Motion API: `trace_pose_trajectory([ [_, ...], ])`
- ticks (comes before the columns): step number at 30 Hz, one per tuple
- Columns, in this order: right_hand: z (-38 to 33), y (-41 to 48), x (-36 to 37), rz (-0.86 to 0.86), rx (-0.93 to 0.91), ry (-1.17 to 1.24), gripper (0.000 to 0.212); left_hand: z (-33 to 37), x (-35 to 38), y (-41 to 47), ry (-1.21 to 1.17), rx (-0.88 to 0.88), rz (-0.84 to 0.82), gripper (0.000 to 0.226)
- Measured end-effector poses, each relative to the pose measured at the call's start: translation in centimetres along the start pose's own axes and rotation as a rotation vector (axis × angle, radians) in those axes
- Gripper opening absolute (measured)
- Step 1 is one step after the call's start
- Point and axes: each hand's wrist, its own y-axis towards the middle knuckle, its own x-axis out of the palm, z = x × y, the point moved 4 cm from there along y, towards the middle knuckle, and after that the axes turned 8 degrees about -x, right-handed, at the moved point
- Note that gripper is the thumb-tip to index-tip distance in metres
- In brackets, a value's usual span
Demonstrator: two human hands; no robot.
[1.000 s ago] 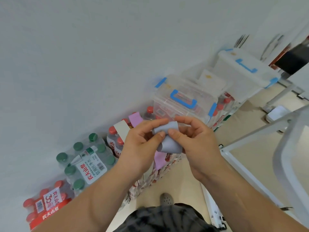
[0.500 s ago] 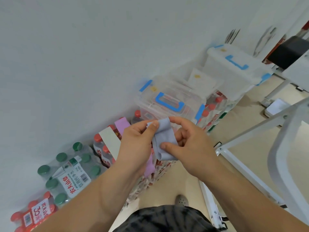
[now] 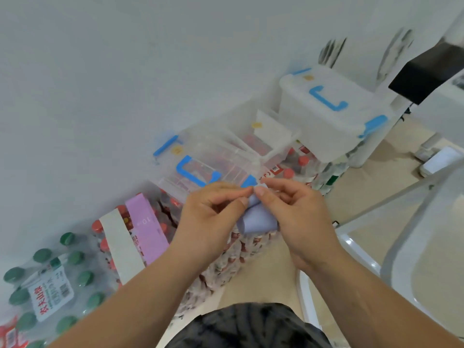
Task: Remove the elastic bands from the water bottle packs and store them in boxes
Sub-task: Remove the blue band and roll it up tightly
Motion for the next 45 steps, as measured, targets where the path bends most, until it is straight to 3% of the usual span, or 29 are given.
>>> trace_pose_trajectory([
  [3, -0.1, 1.1, -2.6, -0.055, 0.012, 0.029, 0.009, 0.1, 2.7, 0.8, 0.016, -0.004, 0.01, 0.025],
  [6, -0.4, 2.0, -4.5, -0.09, -0.014, 0.026, 0.017, -0.5, 4.6, 1.4, -0.173, -0.174, 0.029, 0.029],
  [9, -0.7, 2.8, -6.2, -0.101, -0.033, 0.036, 0.022, -0.6, 6.2, 1.9, -0.212, -0.263, -0.007, 0.027],
  [12, -0.9, 3.3, -7.3, -0.107, -0.032, 0.038, 0.024, -0.1, 7.2, 2.8, -0.223, -0.276, -0.037, 0.022],
  [17, -1.7, 4.5, -8.7, 0.011, -0.036, 0.02, 0.01, 0.9, 8.3, 5.0, -0.245, -0.217, -0.069, 0.026],
  [20, -2.4, 5.8, -8.7, 0.051, -0.108, -0.005, 0.019, 0.9, 8.6, 6.4, -0.267, -0.24, -0.1, 0.026],
  [24, -3.8, 7.5, -8.4, 0.044, -0.221, -0.129, 0.024, 1.3, 8.5, 8.8, -0.357, -0.331, -0.212, 0.019],
  [27, -4.6, 8.8, -7.9, 0.046, -0.254, -0.254, 0.024, 1.8, 7.9, 10.8, -0.309, -0.399, -0.342, 0.029],
  [33, -5.3, 11.4, -6.5, 0.102, -0.151, -0.214, 0.021, 2.7, 6.8, 14.5, -0.37, -0.33, -0.342, 0.013],
  [37, -4.7, 12.4, -5.4, 0.142, -0.083, -0.144, 0.033, 2.0, 6.7, 15.6, -0.388, -0.299, -0.333, 0.013],
  [41, -4.3, 13.0, -5.1, 0.207, -0.099, -0.219, 0.015, 1.5, 6.3, 16.0, -0.132, -0.136, -0.429, 0.031],
  [45, -4.8, 13.8, -4.6, 0.215, -0.108, -0.216, 0.025, 1.6, 6.2, 17.1, 0.051, 0.03, -0.543, 0.036],
])
